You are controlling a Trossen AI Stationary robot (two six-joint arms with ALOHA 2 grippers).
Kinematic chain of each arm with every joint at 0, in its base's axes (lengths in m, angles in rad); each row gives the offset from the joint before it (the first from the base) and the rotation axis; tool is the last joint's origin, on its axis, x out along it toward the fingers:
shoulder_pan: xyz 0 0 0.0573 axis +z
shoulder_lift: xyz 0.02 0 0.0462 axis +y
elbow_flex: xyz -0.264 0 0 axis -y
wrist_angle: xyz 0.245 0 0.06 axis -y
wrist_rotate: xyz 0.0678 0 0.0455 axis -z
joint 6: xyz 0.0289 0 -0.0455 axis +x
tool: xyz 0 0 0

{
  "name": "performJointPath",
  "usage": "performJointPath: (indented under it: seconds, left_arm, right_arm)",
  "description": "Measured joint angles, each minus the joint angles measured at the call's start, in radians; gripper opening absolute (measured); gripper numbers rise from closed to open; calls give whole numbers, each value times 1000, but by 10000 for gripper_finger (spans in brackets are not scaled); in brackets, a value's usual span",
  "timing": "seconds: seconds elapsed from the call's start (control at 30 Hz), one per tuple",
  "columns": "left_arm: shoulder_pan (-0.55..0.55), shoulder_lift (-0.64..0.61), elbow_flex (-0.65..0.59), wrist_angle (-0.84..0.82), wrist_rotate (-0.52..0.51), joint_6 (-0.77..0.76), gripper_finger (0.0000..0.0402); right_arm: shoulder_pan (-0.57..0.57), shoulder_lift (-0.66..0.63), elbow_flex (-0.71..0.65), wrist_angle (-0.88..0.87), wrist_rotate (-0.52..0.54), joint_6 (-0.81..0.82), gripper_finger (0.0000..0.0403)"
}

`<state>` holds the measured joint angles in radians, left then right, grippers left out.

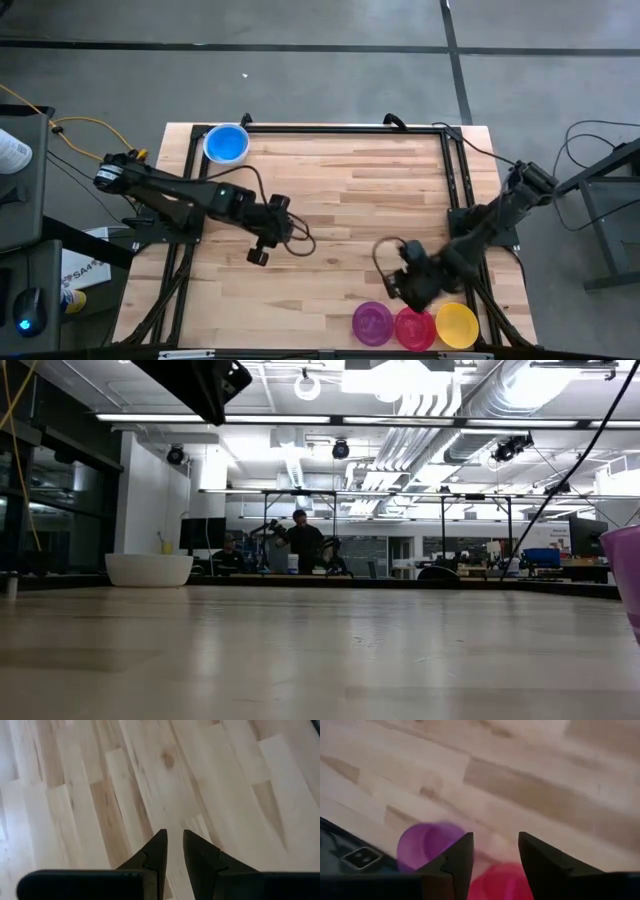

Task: Nest bowls inside each other
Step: Stack the yellow bowl on the blue bowl

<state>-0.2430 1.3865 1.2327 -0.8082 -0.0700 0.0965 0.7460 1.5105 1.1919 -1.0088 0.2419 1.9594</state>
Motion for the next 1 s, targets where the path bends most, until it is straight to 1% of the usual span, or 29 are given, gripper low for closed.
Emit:
performJointPath:
  seconds: [0.13,0.23,0.3,0.43,0.57,0.73,0.83,1.0]
  left_arm:
    - [-27,0,0,10,-21,-3,61]
    - [-35,0,0,34,-31,2,61]
    - [-35,0,0,46,-31,8,61]
    - [-32,0,0,51,-40,44,61]
    - [-32,0,0,54,-69,74,61]
    - [-32,0,0,68,-72,83,61]
    - [-32,0,0,79,-72,83,61]
    - [-32,1,0,109,-72,75,61]
  right_arm:
    - [109,0,0,7,17,269,142]
    - [171,7,0,26,11,412,133]
    - [194,19,0,54,-6,470,126]
    - [216,53,0,95,-111,515,111]
    - [217,84,0,118,-190,496,101]
    - [216,91,0,129,-197,400,97]
    - [219,91,0,132,-205,290,97]
    - [232,91,0,114,-256,81,96]
